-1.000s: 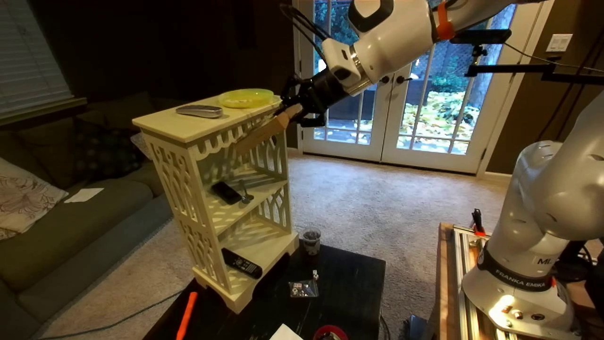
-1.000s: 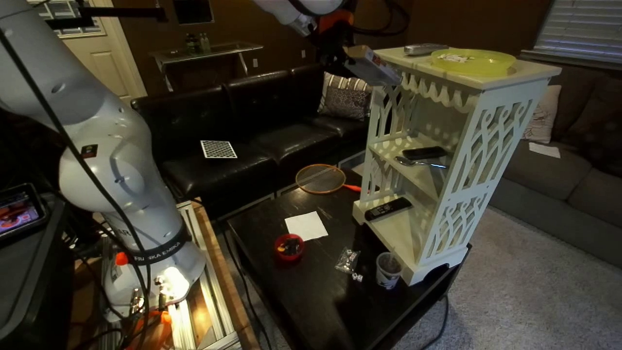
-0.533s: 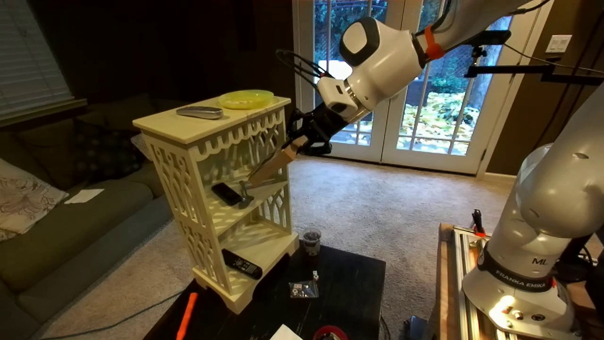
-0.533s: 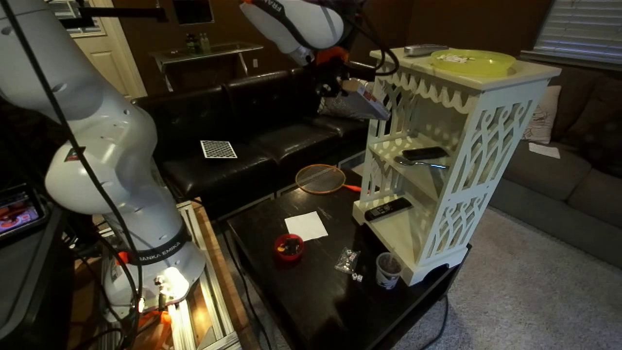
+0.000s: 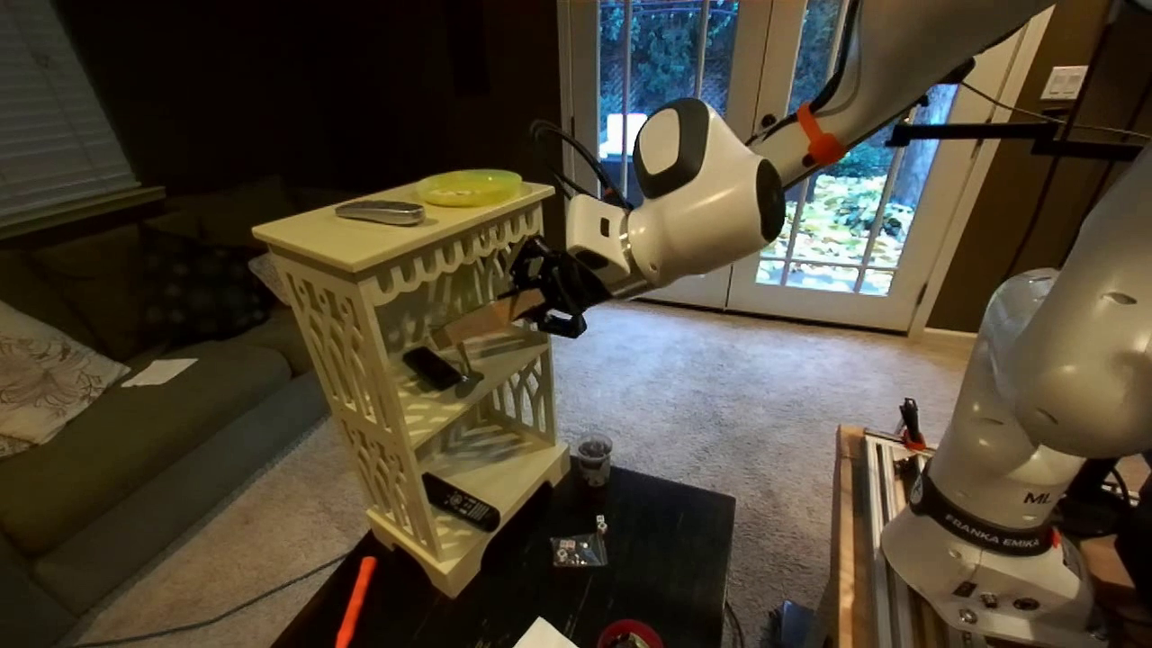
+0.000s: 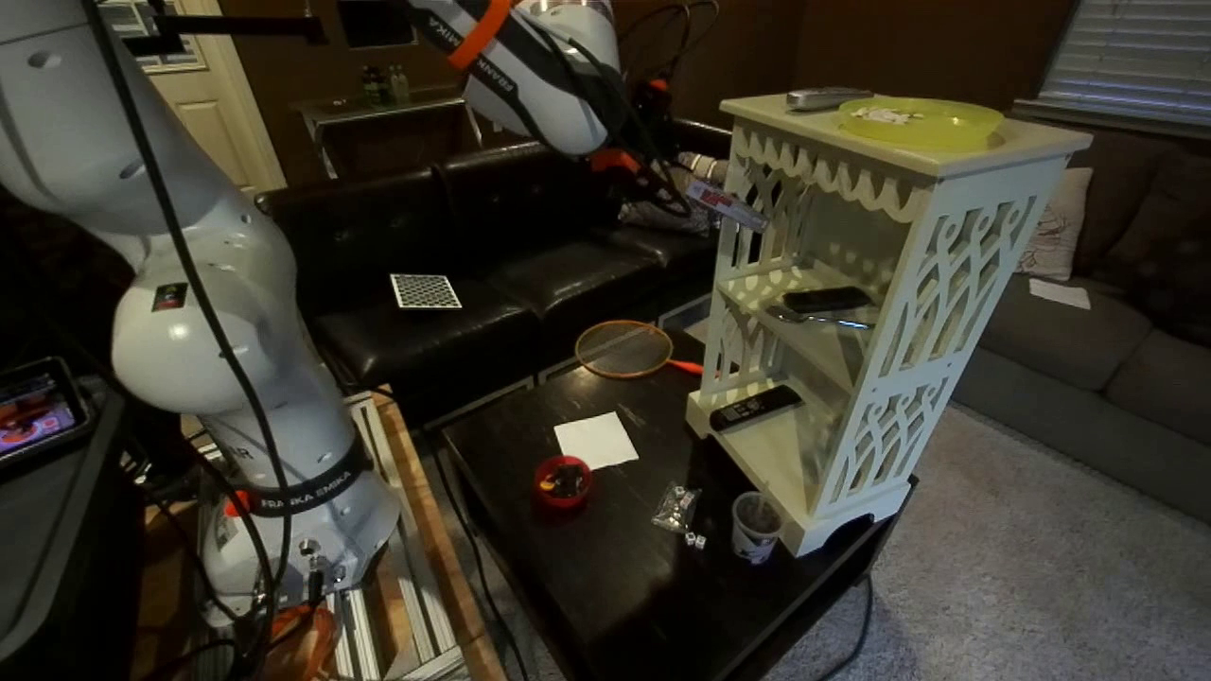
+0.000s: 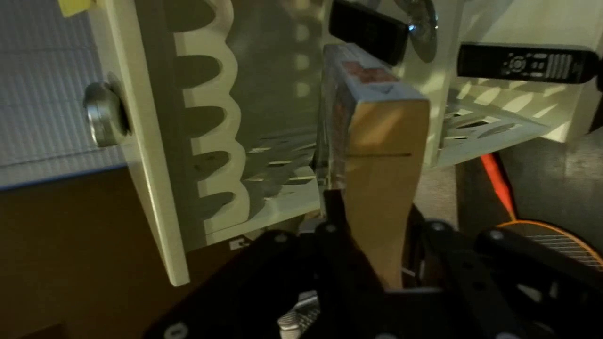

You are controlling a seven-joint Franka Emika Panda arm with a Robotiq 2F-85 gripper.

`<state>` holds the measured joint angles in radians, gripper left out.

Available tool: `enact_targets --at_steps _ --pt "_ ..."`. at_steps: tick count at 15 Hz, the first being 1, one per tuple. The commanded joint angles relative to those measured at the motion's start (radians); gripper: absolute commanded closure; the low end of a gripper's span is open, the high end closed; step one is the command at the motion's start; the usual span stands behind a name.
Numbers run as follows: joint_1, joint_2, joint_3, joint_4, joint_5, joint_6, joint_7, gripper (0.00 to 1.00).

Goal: Put the book on the middle shelf

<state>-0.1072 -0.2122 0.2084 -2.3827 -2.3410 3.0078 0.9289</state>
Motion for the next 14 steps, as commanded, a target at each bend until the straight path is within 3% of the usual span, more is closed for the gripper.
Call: enact_targets --at_steps 1,2,4,5,10,12,13,14 --pt "0.051 0.024 -0.008 -0.029 -0.082 -0.009 0.092 0.93" --pt "0.04 0.01 0.002 -0.02 -0.034 -0.04 0.06 0.71" --pt "0.046 0.028 0.001 -0.034 -0.044 -0.024 0.064 0.71" --pt "0.046 0.035 -0.001 -0.035 -0.047 -0.024 0.064 0.93" --pt "0.108 0.099 0.022 -0.046 -0.168 -0.414 0.308 0.93" --pt "0.116 0.156 0.029 -0.064 -0.181 -0.497 0.374 0.93" --pt "0.18 0.185 -0.028 -0.072 -0.187 -0.532 0.397 0.93" --pt "0.183 0.212 -0.027 -0.077 -0.196 -0.562 0.432 0.93"
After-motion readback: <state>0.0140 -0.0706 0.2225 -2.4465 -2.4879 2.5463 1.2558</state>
